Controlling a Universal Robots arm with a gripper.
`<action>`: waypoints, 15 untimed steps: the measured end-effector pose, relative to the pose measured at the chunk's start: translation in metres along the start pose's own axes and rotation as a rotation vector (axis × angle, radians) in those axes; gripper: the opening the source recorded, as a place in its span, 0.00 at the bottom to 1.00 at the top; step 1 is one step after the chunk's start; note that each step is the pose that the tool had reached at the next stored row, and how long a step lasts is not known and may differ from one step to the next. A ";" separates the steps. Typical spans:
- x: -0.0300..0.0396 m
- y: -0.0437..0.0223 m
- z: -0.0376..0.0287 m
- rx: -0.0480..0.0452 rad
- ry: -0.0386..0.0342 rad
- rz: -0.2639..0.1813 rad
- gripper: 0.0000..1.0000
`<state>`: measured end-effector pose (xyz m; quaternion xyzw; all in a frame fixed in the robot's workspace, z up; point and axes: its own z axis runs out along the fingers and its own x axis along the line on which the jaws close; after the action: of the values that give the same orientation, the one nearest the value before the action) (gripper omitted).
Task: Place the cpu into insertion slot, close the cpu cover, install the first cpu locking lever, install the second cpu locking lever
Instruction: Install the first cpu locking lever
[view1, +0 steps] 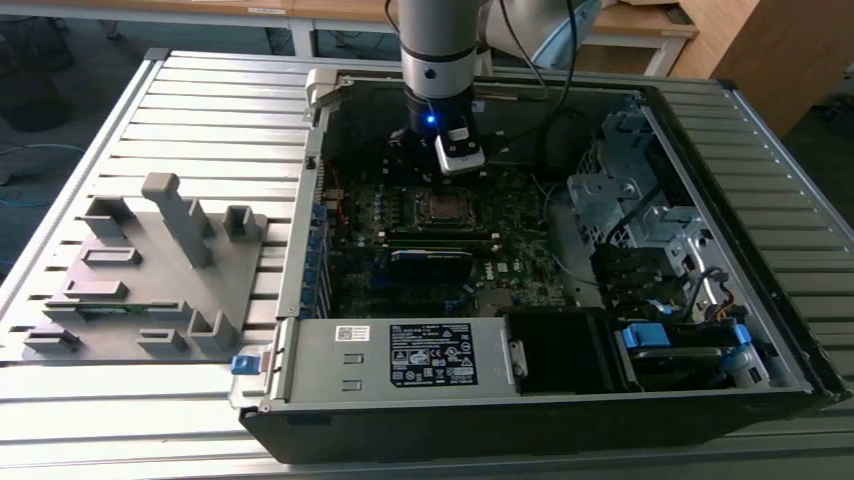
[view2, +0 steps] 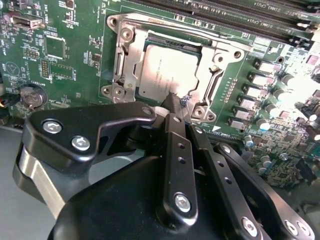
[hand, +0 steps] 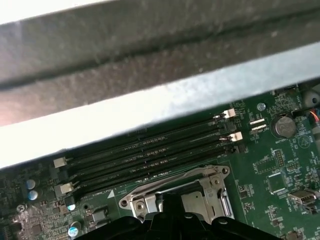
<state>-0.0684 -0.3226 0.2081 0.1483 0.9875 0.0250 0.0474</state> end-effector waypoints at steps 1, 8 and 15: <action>-0.0001 0.0001 -0.0013 0.0001 0.0001 0.000 0.11; -0.0014 0.0008 -0.0104 0.0003 0.0012 0.000 0.11; -0.0119 0.0040 -0.0093 0.0059 0.0033 0.000 0.11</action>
<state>-0.0569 -0.3226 0.2186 0.1483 0.9877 0.0224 0.0453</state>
